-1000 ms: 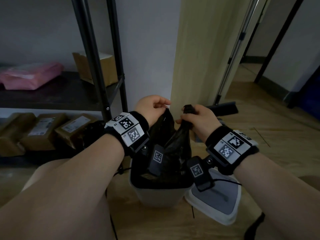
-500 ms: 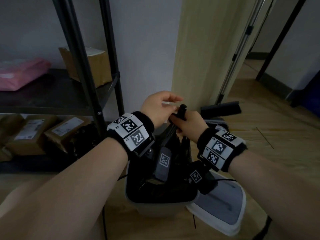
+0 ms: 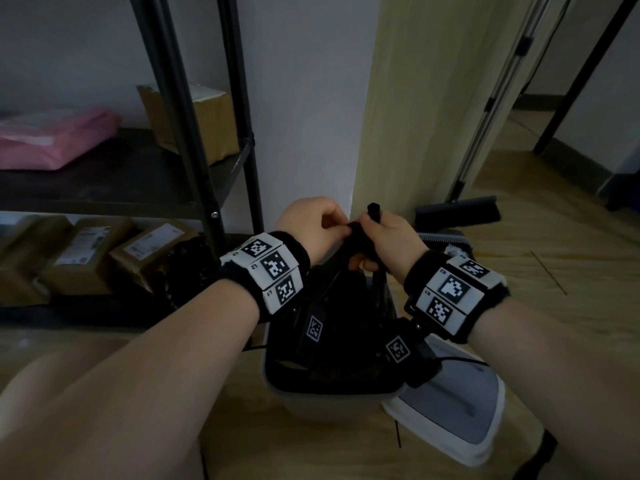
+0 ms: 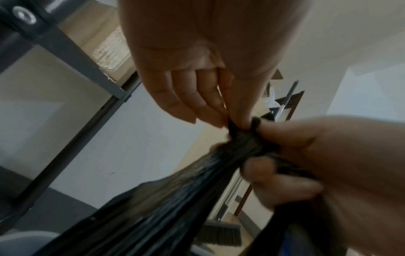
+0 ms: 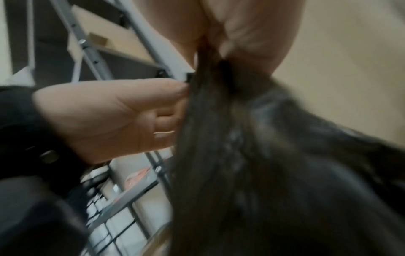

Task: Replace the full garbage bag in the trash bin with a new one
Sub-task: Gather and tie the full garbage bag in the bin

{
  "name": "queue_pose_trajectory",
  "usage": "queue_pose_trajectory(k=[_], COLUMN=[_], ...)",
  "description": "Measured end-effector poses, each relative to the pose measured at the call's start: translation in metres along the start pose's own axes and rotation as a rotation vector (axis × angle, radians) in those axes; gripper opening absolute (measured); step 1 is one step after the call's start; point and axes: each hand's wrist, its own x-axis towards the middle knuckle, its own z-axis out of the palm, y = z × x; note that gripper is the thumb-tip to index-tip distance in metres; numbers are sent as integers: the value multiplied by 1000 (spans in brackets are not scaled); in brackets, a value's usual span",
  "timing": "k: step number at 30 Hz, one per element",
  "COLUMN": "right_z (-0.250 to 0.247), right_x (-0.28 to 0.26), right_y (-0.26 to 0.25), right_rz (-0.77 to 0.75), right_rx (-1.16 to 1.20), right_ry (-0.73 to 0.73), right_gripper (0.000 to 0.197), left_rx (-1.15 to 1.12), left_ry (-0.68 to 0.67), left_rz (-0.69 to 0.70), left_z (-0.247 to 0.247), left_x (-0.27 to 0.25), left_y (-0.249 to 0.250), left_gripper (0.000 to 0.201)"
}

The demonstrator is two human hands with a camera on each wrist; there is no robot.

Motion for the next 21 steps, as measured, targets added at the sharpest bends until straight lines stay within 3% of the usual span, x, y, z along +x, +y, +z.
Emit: queue_pose_trajectory(k=[4, 7, 9, 11, 13, 15, 17, 19, 21], right_z=[-7, -7, -7, -9, -10, -14, -18, -21, -22], right_x=[-1, -6, -9, -12, -15, -16, -19, -22, -23], right_y=[3, -2, -5, -7, -9, -7, -5, -4, 0], right_rz=[82, 139, 156, 168, 163, 154, 110, 5, -131], right_rx=[185, 387, 421, 389, 346, 319, 165, -192, -496], right_ry=[15, -87, -134, -137, -130, -136, -151, -122, -55], right_gripper=[25, 17, 19, 34, 40, 40, 29, 12, 12], left_rx=[-274, -451, -439, -322, -182, -170, -103, -8, -3], left_ry=[114, -31, -213, -381, -396, -308, -273, -267, -265], left_rz=[-23, -62, -99, -104, -88, -67, -43, -64, -87], left_z=[-7, -12, -8, 1, 11, 16, 17, 15, 15], left_x=[3, -1, -6, -13, -19, -20, -19, -17, -14], left_y=[1, 3, -1, -4, -6, -9, -10, -11, -14], left_gripper=[11, 29, 57, 69, 59, 48, 41, 33, 27])
